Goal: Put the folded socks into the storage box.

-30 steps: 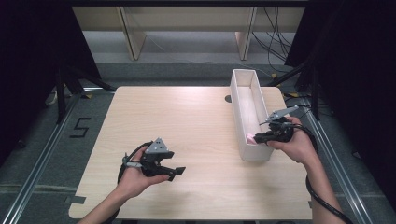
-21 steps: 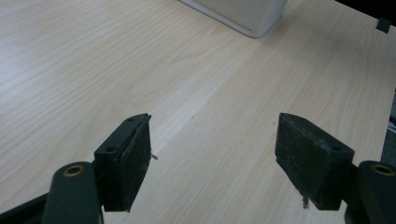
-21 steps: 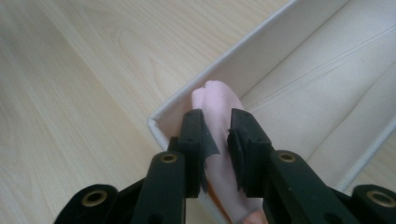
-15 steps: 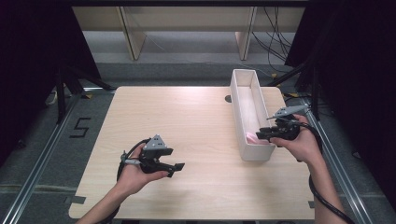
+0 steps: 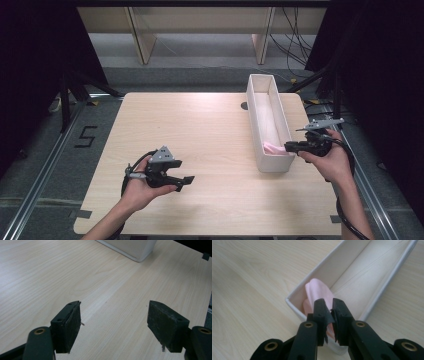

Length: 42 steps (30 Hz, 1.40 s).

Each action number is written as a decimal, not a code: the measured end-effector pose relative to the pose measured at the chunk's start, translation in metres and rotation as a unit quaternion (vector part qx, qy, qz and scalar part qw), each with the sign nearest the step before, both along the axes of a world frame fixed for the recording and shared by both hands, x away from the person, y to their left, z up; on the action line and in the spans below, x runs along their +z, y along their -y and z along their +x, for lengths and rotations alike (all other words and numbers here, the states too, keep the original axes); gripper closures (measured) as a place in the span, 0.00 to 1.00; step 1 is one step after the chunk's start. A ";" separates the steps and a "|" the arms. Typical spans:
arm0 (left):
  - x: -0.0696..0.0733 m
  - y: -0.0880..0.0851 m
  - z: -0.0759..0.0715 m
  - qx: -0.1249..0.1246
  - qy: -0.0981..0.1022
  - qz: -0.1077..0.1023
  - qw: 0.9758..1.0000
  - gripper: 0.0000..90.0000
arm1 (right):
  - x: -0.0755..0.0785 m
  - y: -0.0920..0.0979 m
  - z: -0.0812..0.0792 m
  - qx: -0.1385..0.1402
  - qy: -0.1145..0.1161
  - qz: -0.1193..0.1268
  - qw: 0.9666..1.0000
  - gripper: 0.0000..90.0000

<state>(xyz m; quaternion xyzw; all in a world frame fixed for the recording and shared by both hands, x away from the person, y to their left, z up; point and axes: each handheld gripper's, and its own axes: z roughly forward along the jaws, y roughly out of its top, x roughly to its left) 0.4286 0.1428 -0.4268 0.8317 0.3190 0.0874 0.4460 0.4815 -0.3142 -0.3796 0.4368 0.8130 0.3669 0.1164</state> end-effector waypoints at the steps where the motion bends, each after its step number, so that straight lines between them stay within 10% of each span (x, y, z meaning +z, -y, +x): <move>1: 0.000 -0.002 0.000 -0.002 0.000 0.006 1.000 0.30 | -0.002 0.000 0.000 0.003 0.005 0.000 1.000 0.91; 10: -0.002 -0.003 -0.001 0.004 -0.003 -0.001 1.000 0.30 | -0.002 0.001 -0.001 -0.004 -0.007 -0.010 1.000 0.89; 18: -0.002 0.000 -0.001 0.000 -0.004 -0.003 1.000 0.30 | 0.004 -0.009 0.012 0.002 0.028 -0.013 1.000 0.75; 23: -0.005 0.000 -0.001 -0.001 -0.007 0.001 1.000 0.30 | -0.005 -0.012 0.019 0.010 0.003 -0.027 1.000 0.69; 32: -0.004 0.000 0.000 0.000 -0.007 -0.001 1.000 0.30 | -0.011 -0.003 0.020 0.038 -0.021 -0.033 0.999 0.93; 42: -0.004 0.001 0.000 0.001 -0.008 -0.002 1.000 0.30 | -0.001 -0.002 0.011 0.071 -0.009 -0.063 0.995 0.94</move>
